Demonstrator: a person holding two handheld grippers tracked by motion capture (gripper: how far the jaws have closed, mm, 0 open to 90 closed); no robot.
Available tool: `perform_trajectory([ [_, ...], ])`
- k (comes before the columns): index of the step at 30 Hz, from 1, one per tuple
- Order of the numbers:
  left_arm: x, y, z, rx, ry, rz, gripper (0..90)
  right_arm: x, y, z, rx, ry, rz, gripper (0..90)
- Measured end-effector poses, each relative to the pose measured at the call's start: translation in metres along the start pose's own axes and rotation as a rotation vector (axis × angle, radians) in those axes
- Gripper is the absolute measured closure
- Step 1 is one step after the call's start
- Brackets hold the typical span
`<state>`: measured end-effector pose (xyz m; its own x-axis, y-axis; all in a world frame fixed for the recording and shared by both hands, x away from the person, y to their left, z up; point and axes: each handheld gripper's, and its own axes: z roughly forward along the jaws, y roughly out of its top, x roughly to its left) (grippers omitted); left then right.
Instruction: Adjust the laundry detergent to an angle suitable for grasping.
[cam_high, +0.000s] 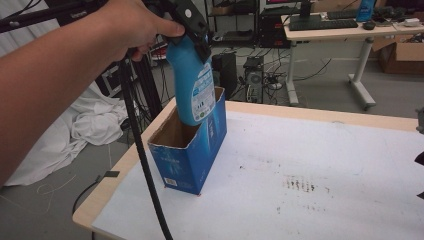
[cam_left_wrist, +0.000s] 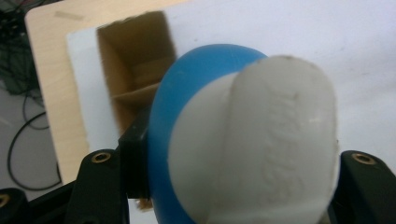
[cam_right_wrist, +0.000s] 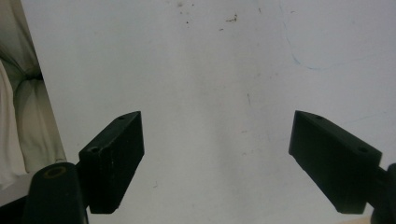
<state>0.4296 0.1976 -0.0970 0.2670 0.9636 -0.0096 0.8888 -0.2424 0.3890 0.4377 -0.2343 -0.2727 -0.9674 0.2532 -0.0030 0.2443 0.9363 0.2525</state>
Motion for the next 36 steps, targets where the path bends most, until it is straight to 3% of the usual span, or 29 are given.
perform_trajectory([
  [9, 0.019, -0.008, 0.000, -0.010, 0.038, -0.075, 38.0, 0.000, 0.003, 0.000, 0.002, -0.005, -0.005, 18.0],
  [15, 0.025, -0.010, 0.011, 0.001, 0.058, -0.108, 37.9, 0.001, 0.003, 0.001, 0.012, -0.008, -0.005, 18.1],
  [36, 0.038, -0.019, 0.057, 0.043, 0.068, -0.159, 37.9, 0.000, 0.001, 0.002, 0.016, -0.006, 0.000, 18.1],
])
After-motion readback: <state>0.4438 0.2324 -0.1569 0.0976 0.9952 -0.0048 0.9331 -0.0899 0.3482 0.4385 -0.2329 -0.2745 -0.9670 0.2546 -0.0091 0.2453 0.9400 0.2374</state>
